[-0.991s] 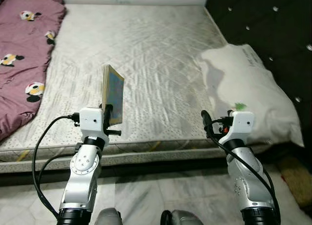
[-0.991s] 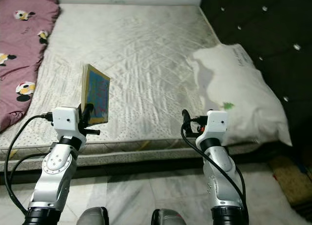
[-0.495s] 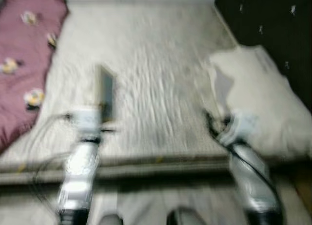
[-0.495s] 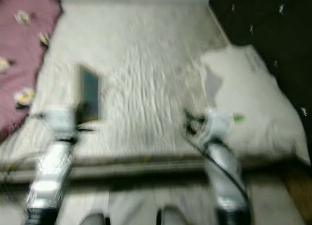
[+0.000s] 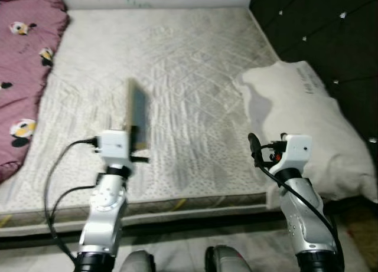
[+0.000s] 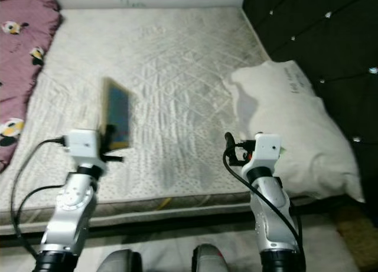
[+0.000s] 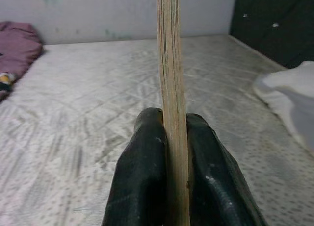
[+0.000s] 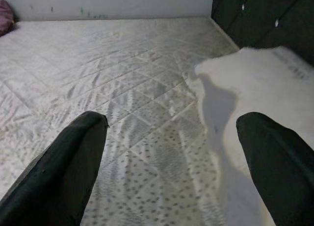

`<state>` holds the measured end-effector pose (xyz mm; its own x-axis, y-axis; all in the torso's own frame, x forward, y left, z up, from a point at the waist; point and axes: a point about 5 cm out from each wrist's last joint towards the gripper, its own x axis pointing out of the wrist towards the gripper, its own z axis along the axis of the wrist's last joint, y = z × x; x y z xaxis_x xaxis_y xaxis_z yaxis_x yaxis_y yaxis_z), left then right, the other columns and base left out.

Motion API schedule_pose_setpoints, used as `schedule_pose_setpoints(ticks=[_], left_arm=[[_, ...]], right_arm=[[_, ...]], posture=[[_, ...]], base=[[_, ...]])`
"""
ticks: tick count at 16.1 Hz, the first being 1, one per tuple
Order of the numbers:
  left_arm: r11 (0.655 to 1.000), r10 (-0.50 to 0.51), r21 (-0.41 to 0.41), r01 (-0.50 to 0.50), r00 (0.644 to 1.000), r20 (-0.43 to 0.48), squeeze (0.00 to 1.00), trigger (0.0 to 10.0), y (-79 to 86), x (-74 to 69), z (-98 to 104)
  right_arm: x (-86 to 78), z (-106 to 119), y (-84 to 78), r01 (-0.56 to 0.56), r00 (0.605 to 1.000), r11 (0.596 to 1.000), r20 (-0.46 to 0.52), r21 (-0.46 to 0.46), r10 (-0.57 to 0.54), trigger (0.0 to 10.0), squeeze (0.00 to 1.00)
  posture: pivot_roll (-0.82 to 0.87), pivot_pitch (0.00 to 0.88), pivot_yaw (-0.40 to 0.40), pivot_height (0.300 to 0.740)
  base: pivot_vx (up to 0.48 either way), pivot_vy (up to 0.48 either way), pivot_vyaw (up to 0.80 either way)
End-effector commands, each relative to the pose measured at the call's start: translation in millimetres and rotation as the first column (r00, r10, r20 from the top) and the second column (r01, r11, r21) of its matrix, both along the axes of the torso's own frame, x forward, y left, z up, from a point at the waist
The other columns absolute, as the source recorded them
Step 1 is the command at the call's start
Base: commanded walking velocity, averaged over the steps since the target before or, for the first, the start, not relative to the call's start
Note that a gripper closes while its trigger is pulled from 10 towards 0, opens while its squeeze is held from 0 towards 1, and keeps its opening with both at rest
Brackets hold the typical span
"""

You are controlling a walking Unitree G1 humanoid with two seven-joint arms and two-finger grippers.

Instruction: Clean up the room

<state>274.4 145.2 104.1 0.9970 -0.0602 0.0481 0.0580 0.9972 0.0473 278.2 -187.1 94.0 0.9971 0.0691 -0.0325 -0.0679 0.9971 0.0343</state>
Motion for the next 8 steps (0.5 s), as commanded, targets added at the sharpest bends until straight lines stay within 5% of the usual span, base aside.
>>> schedule_pose_setpoints(ticks=[1,5,8], left_arm=[[0.999,0.035,0.022,-0.036,0.999,0.029,0.00,10.0,10.6,-0.6,5.9],[0.999,0.036,0.020,-0.037,0.999,0.033,0.00,10.0,10.8,0.4,6.9],[0.999,0.032,0.023,-0.033,0.999,0.034,0.00,10.0,10.1,-0.4,6.8]], right_arm=[[0.2,1.6,5.0,-0.028,1.000,1.000,0.014,-0.015,0.028,10.0,0.00],[1.4,1.4,4.6,-0.019,1.000,1.000,0.013,0.003,0.019,10.0,0.00],[1.2,0.1,3.0,-0.012,1.000,1.000,0.007,0.007,0.012,10.0,0.00]], posture=[[-0.01,0.129,-0.044,0.740],[-0.01,0.126,-0.047,0.740],[-0.01,0.125,-0.048,0.740]], base=[[0.000,0.000,0.80],[0.000,-0.137,0.77],[0.000,-0.290,0.00]])
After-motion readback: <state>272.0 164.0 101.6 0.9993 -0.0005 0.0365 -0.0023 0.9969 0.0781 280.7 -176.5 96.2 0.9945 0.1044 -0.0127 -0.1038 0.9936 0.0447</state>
